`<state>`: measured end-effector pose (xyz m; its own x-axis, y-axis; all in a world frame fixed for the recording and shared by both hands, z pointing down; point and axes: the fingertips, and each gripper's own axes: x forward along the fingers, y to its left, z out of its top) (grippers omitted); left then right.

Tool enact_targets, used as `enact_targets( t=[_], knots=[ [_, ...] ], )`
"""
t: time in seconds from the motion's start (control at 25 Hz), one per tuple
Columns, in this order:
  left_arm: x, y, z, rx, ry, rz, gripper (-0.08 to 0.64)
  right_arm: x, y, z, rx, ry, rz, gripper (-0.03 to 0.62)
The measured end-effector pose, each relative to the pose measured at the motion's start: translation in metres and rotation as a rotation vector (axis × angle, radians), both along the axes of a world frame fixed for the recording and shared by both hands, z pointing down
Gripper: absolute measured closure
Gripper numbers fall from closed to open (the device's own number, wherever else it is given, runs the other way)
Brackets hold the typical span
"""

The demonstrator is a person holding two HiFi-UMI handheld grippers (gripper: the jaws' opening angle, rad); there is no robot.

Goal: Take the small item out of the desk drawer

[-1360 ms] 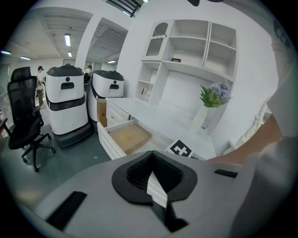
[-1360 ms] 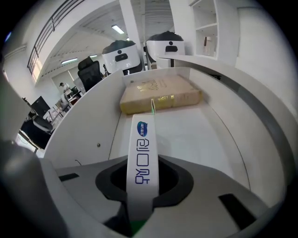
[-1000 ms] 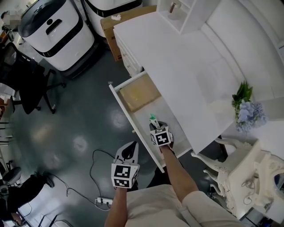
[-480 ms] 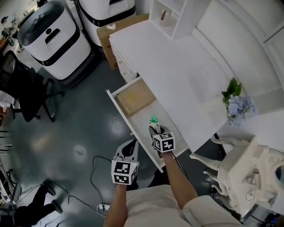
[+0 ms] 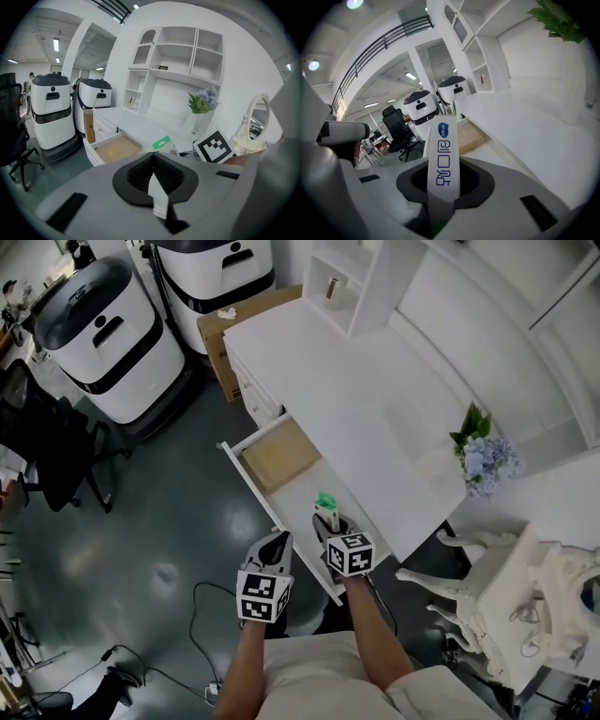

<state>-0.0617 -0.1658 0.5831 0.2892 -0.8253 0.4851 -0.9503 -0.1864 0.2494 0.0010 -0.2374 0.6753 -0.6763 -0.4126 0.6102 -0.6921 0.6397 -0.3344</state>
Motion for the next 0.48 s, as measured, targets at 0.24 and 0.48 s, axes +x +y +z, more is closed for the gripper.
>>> enact_targets(
  t=[0.24, 0.48],
  knots=[
    [0.007, 0.004, -0.001, 0.002, 0.011, 0.054, 0.543, 0.006, 0.013, -0.021, 0.023, -0.045, 0.043, 0.485],
    [0.018, 0.015, 0.004, -0.011, 0.019, 0.12, 0.543, 0.014, 0.029, -0.04, 0.048, -0.081, 0.072, 0.485]
  ],
)
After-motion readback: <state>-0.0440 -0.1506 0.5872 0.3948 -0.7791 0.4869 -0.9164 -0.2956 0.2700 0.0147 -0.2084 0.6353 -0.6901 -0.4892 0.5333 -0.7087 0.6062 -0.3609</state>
